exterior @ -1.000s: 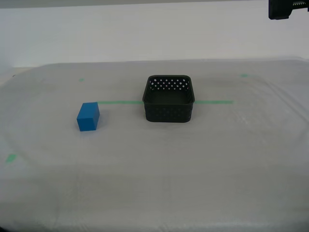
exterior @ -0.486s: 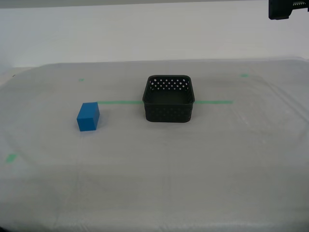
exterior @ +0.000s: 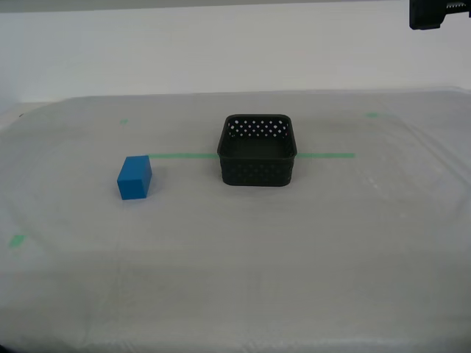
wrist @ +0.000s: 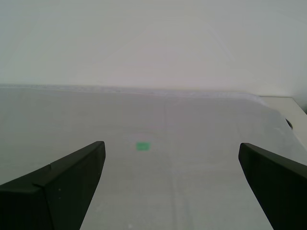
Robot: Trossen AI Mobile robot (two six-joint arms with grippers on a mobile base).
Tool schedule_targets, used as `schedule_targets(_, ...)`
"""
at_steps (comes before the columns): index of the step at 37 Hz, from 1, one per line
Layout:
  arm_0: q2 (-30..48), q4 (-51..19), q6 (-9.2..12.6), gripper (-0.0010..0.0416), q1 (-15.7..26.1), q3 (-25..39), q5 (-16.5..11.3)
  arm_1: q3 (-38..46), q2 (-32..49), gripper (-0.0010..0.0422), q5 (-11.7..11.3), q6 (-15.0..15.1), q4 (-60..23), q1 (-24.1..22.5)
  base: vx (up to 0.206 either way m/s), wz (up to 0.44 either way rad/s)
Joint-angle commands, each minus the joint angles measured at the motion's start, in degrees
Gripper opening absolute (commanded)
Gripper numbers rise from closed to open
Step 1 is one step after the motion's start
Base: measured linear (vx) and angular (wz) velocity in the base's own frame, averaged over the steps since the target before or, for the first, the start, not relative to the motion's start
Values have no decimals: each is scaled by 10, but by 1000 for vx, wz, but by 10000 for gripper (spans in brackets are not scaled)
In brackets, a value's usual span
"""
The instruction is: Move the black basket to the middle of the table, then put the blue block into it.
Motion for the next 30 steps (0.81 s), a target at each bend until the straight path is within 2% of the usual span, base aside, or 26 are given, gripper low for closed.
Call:
schedule_targets(1, 0, 2, 0, 389, 0, 0, 0, 14, 0, 0, -9, -3, -66, 0, 0, 0)
schedule_targets(4, 0, 2, 0, 390, 0, 0, 0, 29, 0, 0, -9, -7, -126, 0, 0, 0)
schedule_targets(11, 0, 2, 0, 390, 0, 0, 0, 81, 0, 0, -8, -50, -302, -4, 0, 0)
schedule_targets(17, 0, 2, 0, 390, 0, 0, 0, 135, 0, 0, -8, -56, -460, -4, 0, 0)
schedule_targets(23, 0, 2, 0, 390, 0, 0, 0, 197, 0, 0, -8, -77, -611, -4, 0, 0)
schedule_targets(30, 0, 2, 0, 390, 0, 0, 0, 268, 0, 0, -8, -93, -742, -5, 0, 0)
